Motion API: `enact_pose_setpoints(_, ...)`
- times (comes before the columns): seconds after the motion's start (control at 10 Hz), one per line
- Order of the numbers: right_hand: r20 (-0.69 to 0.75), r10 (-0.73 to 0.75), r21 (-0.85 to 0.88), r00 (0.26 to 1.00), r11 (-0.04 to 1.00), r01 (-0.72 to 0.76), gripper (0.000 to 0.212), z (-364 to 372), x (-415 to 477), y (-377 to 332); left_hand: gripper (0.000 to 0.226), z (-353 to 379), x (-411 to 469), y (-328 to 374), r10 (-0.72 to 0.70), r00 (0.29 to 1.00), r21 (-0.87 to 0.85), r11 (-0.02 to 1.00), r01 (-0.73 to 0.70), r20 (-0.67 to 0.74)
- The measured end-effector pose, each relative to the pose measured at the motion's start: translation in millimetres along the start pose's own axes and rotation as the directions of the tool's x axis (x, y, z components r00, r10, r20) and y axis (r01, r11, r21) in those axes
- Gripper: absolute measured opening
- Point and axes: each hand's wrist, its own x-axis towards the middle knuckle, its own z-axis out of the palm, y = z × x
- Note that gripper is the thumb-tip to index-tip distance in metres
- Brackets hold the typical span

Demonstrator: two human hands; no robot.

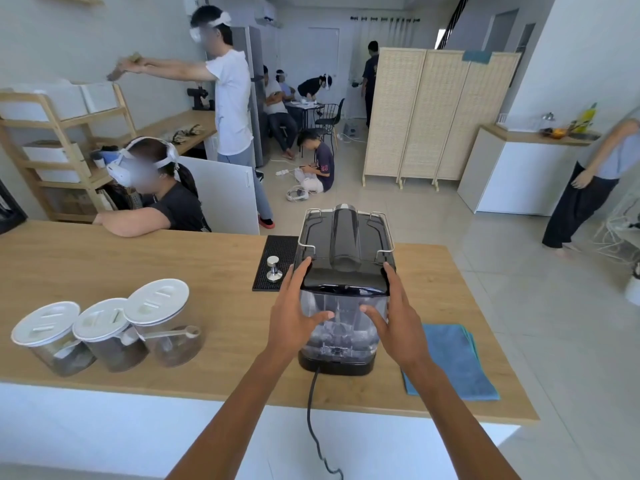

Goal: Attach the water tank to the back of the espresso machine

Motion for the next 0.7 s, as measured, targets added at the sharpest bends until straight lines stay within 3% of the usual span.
enact_pose_setpoints(0.4, 0.014, -0.021, -0.012, 1.000, 1.000, 0.021, 0.087, -7, -7, -4, 0.106, -5, 3, -9, 0.021, 0.996, -0.016, 1.000, -0.020, 0.084)
enact_pose_setpoints(0.5, 0.033, -0.014, -0.072, 0.999, 0.997, 0.016, 0.099, -7, -14, 10, 0.112, -7, 1, -18, -0.035, 0.992, 0.015, 0.999, 0.034, 0.119)
enact_pose_setpoints(0.7, 0.092, 0.084, -0.269, 0.992, 0.961, -0.057, 0.100, 16, -41, 65, 0.117, -4, -27, -74, -0.088, 0.949, 0.277, 0.961, 0.000, 0.304)
